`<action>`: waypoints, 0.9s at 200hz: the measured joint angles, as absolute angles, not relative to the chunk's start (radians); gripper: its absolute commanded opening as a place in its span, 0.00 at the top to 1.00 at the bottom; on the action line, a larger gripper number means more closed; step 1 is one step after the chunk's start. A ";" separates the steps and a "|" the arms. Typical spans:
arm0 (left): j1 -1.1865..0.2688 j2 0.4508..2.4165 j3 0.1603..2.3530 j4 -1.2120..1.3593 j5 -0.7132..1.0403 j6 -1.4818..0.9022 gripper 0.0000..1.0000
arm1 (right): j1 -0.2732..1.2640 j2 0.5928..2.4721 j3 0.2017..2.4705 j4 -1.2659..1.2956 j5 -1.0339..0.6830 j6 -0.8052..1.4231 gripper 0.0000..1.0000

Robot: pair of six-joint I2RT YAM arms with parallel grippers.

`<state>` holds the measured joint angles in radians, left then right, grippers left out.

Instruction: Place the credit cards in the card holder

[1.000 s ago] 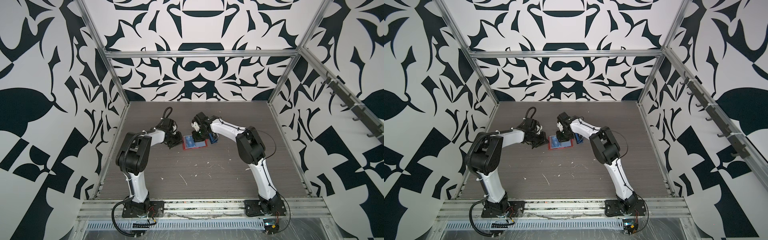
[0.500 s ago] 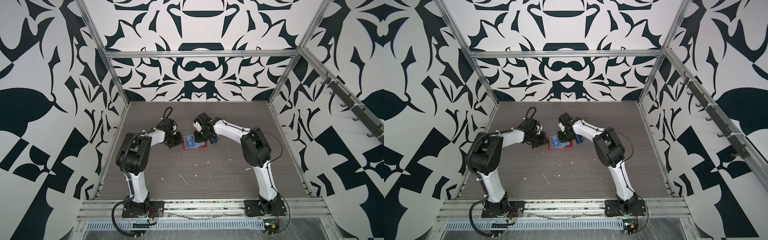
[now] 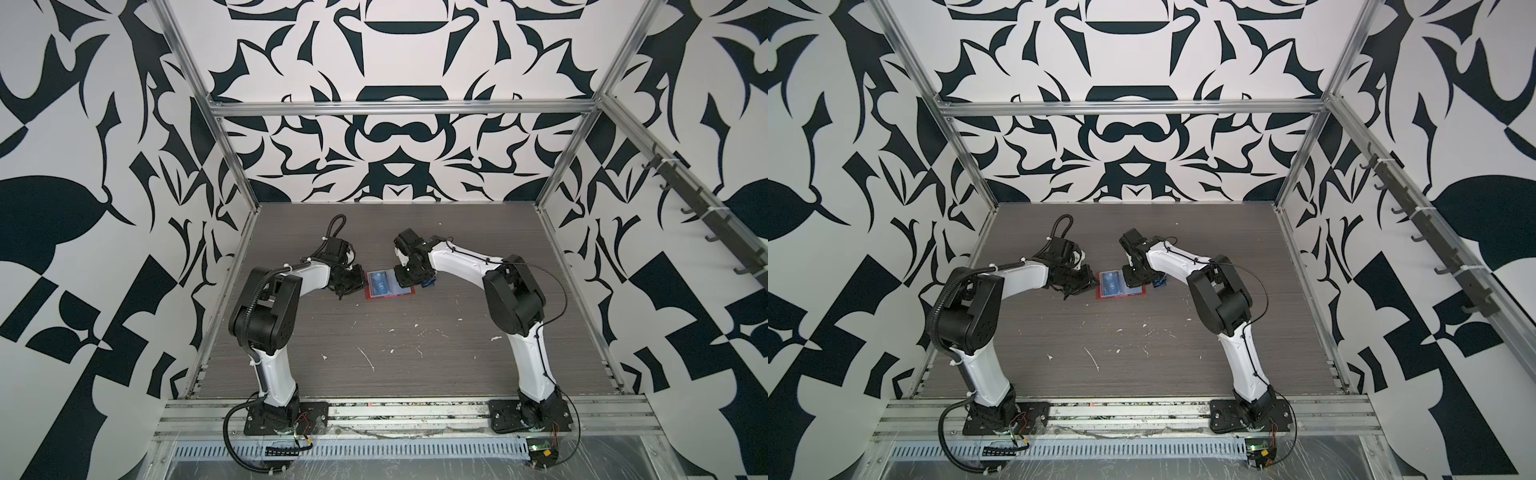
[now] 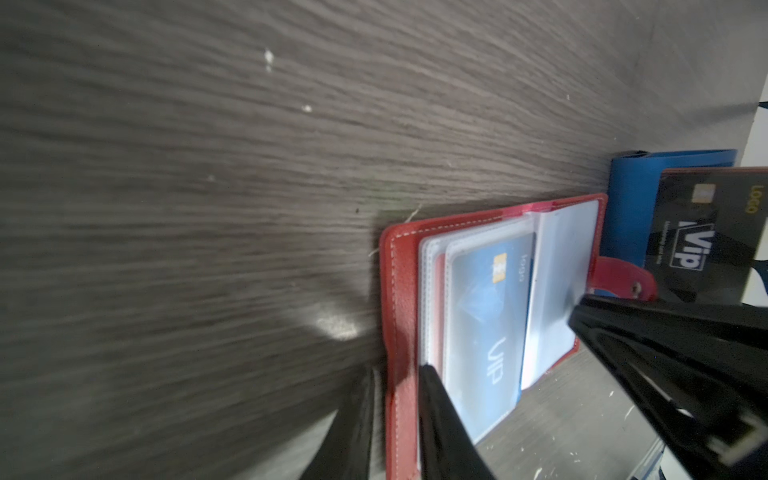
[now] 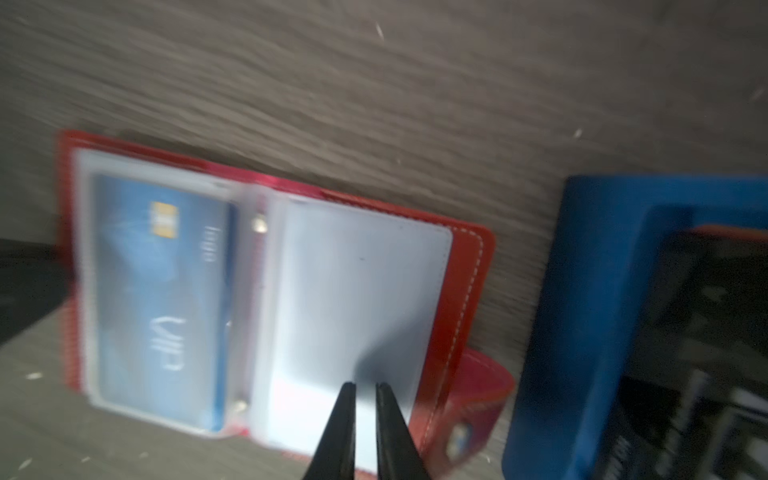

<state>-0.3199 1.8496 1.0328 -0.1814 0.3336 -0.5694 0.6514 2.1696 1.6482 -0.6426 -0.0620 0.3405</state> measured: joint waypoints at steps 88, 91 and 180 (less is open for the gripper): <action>-0.312 1.859 1.003 -0.119 0.399 -0.610 0.87 | 0.652 2.170 1.646 -0.642 -0.062 0.344 0.88; -0.312 1.859 1.002 -0.116 0.402 -0.615 0.87 | 0.652 2.170 1.646 -0.642 -0.062 0.345 0.88; -0.313 1.850 0.987 -0.121 0.416 -0.641 1.00 | 0.660 2.161 1.639 -0.632 -0.069 0.364 0.73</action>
<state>-0.3126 1.8496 0.9874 -0.1215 0.4156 -0.6411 0.6598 2.1609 1.6386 -0.6315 -0.0692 0.3641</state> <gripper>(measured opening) 0.052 0.237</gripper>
